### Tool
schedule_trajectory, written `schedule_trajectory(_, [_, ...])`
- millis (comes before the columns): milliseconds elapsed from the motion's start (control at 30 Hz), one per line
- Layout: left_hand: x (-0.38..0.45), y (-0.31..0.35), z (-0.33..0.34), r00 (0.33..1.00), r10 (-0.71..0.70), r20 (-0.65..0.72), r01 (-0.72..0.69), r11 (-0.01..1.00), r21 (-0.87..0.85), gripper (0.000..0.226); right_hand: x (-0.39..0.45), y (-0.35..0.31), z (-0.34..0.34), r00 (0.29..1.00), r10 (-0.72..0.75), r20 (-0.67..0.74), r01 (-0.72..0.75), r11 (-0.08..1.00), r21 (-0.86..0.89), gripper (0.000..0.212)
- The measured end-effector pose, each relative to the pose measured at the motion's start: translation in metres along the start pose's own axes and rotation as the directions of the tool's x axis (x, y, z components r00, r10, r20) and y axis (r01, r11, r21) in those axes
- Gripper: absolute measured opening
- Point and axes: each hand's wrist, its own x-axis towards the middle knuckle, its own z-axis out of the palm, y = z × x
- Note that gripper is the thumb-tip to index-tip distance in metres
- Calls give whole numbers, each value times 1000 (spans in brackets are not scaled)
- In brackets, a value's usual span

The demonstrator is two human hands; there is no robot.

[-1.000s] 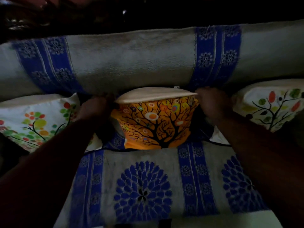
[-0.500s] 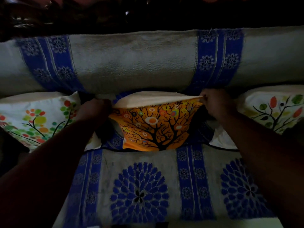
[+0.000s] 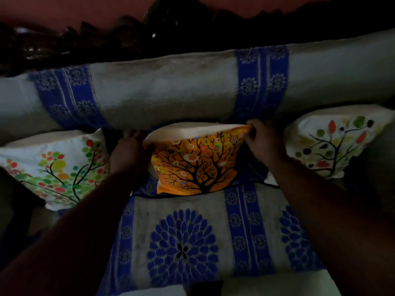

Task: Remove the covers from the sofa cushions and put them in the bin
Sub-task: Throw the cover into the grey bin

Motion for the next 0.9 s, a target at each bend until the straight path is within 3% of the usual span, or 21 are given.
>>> schedule_trajectory(100, [-33,35,-11,997,64,49,-52,975,-218,50,-45,-8,-23,998,44,46,-53,974,220,43])
schedule_trajectory(200, [-62,77,-34,990,61,125,20,825,-565,59,-92,-24,-56,983,152,101,-183,846,502,53])
schedule_trajectory(267, [-85,104,-62,989,59,135,53,715,-697,65,-120,-38,-81,969,231,93,-237,742,627,58])
schedule_trajectory(400, [-129,136,-127,980,119,158,59,587,-808,69,-180,-73,-139,949,313,34,-211,554,805,61])
schedule_trajectory(533, [-180,151,-189,951,272,150,6,466,-885,75,-248,-103,-186,923,378,-73,-146,518,843,59])
schedule_trajectory(667, [-246,163,-230,872,470,138,-85,423,-902,29,-337,-124,-220,846,475,-242,-47,519,854,57])
schedule_trajectory(733, [-278,171,-242,820,552,151,-124,429,-895,21,-390,-132,-232,793,516,-325,3,530,848,55])
schedule_trajectory(800, [-316,176,-252,745,636,201,-127,431,-893,34,-444,-136,-239,744,571,-347,-6,525,851,57])
schedule_trajectory(867, [-347,186,-254,669,711,218,-172,434,-884,66,-493,-139,-245,693,619,-370,-22,531,847,61])
schedule_trajectory(900, [-371,196,-257,617,750,237,-185,432,-883,66,-524,-135,-249,653,647,-394,-12,529,848,64])
